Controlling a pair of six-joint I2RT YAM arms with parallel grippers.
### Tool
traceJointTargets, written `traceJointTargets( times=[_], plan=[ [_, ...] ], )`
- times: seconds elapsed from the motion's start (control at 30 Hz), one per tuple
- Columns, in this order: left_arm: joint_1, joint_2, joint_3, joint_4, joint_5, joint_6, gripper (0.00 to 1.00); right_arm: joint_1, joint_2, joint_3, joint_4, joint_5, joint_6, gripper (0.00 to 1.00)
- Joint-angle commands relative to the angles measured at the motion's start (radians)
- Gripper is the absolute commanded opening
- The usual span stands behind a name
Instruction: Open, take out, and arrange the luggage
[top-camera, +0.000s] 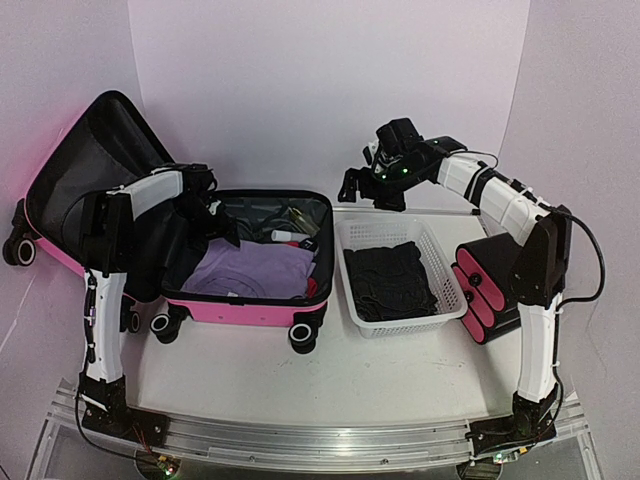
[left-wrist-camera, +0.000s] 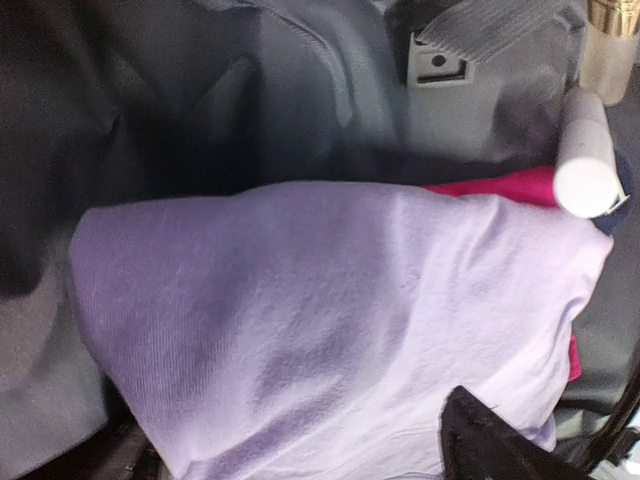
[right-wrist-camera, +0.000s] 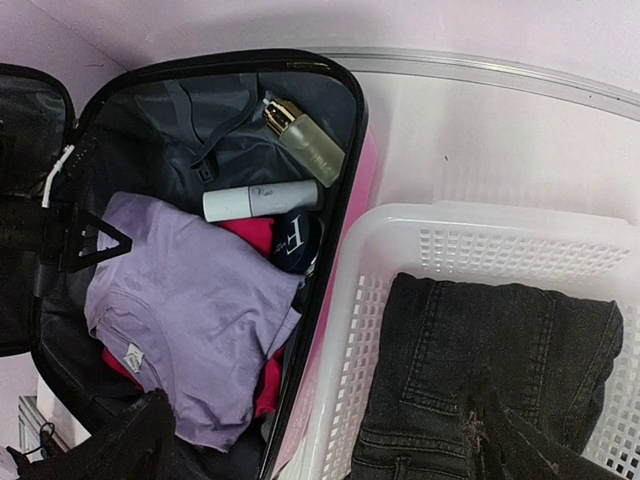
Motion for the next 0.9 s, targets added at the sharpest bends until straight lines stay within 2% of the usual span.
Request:
traceJointTargets(
  times=[0.0,0.23,0.43,0.5,0.63,0.87],
  plan=[
    [0.010,-0.066,-0.004,-0.004,-0.058,0.010,0.98,-0.004,-0.004,0.016,0.037,-0.004,0.012,0.98],
    [0.038,-0.043,-0.061,-0.037,0.001,0.032,0.99,-0.004,-0.002,0.022,0.037,-0.010,0.015,0.98],
    [0.037,-0.038,-0.089,-0.070,-0.081,0.092,0.99,-0.004,-0.004,0.025,0.037,-0.015,0.018,0.98],
    [0.037,-0.022,-0.098,-0.087,-0.041,0.118,0.99,-0.004,-0.004,0.027,0.037,-0.017,0.014,0.98],
    [0.042,0.003,-0.116,-0.090,0.139,0.138,0.99,-0.004,-0.009,0.027,0.037,-0.013,0.010,0.98],
    [0.043,-0.008,-0.091,-0.094,0.200,0.116,0.99,-0.004,-0.012,0.019,0.037,-0.013,0.012,0.98]
  ],
)
